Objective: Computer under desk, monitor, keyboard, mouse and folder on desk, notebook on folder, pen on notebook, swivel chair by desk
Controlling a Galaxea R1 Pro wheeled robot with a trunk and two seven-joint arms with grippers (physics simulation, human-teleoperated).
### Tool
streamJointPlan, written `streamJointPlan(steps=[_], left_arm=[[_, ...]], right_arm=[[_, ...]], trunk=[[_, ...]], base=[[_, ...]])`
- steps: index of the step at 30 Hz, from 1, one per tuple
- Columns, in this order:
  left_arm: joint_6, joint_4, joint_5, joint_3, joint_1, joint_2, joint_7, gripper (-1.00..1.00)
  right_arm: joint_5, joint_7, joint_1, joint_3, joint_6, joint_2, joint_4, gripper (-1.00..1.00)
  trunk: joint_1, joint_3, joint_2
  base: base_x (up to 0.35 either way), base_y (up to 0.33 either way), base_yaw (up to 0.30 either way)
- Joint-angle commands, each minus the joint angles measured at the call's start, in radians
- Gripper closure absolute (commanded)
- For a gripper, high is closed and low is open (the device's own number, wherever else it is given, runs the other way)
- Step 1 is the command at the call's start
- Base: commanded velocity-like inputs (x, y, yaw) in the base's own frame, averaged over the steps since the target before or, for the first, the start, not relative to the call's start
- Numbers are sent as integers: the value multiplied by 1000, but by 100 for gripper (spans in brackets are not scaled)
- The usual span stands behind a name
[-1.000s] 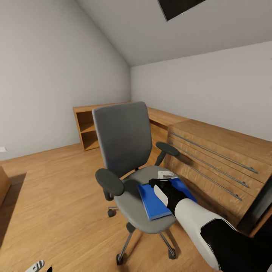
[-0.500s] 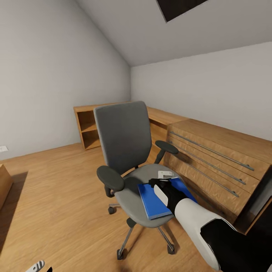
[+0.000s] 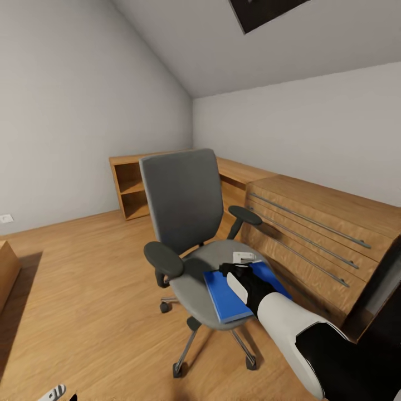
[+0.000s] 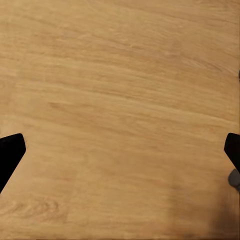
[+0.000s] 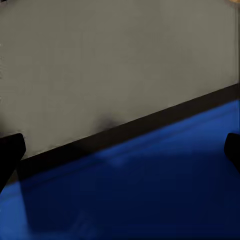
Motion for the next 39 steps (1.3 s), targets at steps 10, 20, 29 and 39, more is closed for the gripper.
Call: streamJointPlan(steps=[10, 20, 29, 39], left_arm=[[4, -2, 7, 0, 0, 1, 5, -100], [4, -2, 7, 0, 0, 1, 5, -100], [4, -2, 7, 0, 0, 0, 5, -100], [4, -2, 7, 0, 0, 0, 5, -100]], right_arm=[[-16, -5, 0, 2, 4, 0, 22, -100], [-16, -5, 0, 1, 2, 0, 22, -100], [-16, -4, 0, 0, -1, 0, 22, -100], [-15, -4, 0, 0, -2, 0, 22, -100]], trunk=[[0, -1, 0], [-16, 11, 28], [-50, 40, 91], [-88, 71, 161]], base=[[-43, 0, 0], [-2, 0, 0], [0, 0, 0], [0, 0, 0]])
